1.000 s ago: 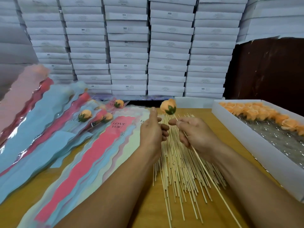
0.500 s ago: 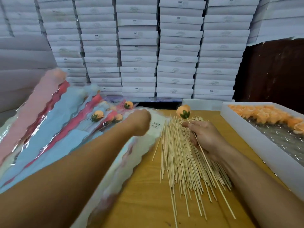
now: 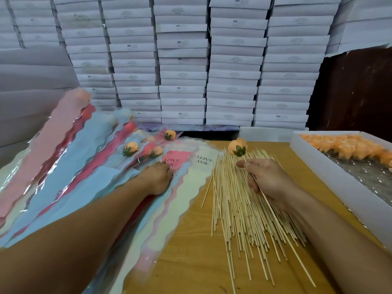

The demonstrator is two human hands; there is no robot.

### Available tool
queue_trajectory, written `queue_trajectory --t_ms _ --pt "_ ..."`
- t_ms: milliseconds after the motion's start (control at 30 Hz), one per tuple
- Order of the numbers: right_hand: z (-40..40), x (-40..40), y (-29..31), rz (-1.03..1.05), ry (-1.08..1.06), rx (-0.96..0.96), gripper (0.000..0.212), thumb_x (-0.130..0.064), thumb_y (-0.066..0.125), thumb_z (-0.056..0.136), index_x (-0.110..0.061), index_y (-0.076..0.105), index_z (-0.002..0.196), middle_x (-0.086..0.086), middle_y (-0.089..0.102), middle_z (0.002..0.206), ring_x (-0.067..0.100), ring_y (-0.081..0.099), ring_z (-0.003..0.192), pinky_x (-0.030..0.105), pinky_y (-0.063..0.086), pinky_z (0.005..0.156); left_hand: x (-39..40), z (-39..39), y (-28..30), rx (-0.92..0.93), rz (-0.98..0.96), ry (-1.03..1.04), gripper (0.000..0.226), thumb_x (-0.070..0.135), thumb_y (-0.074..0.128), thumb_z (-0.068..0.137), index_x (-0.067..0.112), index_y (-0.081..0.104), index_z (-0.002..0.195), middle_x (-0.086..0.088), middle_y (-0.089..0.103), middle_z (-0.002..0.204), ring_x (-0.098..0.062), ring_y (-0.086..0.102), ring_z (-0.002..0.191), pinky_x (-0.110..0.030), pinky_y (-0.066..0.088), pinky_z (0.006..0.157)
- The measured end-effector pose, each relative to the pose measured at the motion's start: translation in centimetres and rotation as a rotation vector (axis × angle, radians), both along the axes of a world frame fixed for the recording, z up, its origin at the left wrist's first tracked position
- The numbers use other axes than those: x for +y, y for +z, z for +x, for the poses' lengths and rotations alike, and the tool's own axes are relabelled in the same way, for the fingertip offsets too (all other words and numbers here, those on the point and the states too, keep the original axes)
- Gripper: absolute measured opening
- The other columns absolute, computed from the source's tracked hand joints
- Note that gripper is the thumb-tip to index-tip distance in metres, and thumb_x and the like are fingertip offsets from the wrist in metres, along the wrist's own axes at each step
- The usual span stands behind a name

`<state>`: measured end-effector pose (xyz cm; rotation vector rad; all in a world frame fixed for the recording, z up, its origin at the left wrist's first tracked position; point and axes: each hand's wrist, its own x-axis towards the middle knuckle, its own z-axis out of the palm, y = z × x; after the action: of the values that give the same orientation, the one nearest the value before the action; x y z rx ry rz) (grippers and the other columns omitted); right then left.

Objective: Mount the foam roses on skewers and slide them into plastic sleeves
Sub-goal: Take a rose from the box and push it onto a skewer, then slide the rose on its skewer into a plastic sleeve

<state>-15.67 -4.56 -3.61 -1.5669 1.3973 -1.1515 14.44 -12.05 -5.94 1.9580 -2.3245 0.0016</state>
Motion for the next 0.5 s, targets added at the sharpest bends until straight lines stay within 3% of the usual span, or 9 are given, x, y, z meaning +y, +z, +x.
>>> queue_trajectory --t_ms 100,200,400,500 --pt "0.1 0.1 0.1 0.010 0.006 -0.005 0.027 -0.020 0.041 0.107 -0.021 0.067 0.110 -0.005 0.055 0.046 0.016 0.040 0.049 0.030 0.033 0.049 0.3 -0.2 -0.1 0.012 -0.037 0.014 0.030 0.029 0.026 0.108 0.015 0.048 0.094 -0.013 0.060 0.113 -0.029 0.053 0.106 -0.041 0.043 0.093" --pt "0.0 0.1 0.1 0.031 0.020 -0.017 0.027 -0.022 0.041 0.107 -0.024 0.067 0.111 -0.002 0.050 0.047 0.018 0.036 0.048 0.028 0.029 0.044 0.4 -0.5 0.1 -0.009 -0.058 0.059 0.027 0.027 0.032 0.105 0.015 0.053 0.094 -0.012 0.064 0.110 -0.028 0.056 0.094 -0.038 0.046 0.081" --pt "0.2 0.2 0.1 0.127 0.006 -0.108 0.029 -0.016 0.040 0.105 -0.010 0.069 0.106 0.002 0.051 0.048 0.016 0.041 0.040 0.030 0.030 0.044 2.3 -2.2 2.6 -0.179 -0.145 0.076 0.024 0.022 0.038 0.102 0.013 0.060 0.099 -0.008 0.064 0.098 -0.026 0.055 0.081 -0.035 0.046 0.069" --pt "0.4 0.3 0.3 0.254 -0.007 -0.207 0.027 -0.015 0.038 0.104 -0.007 0.063 0.109 0.003 0.052 0.049 0.016 0.044 0.040 0.027 0.033 0.041 4.1 -4.0 4.5 -0.192 -0.177 0.039 0.017 0.016 0.042 0.098 0.012 0.055 0.089 -0.008 0.061 0.090 -0.027 0.057 0.076 -0.036 0.049 0.068"
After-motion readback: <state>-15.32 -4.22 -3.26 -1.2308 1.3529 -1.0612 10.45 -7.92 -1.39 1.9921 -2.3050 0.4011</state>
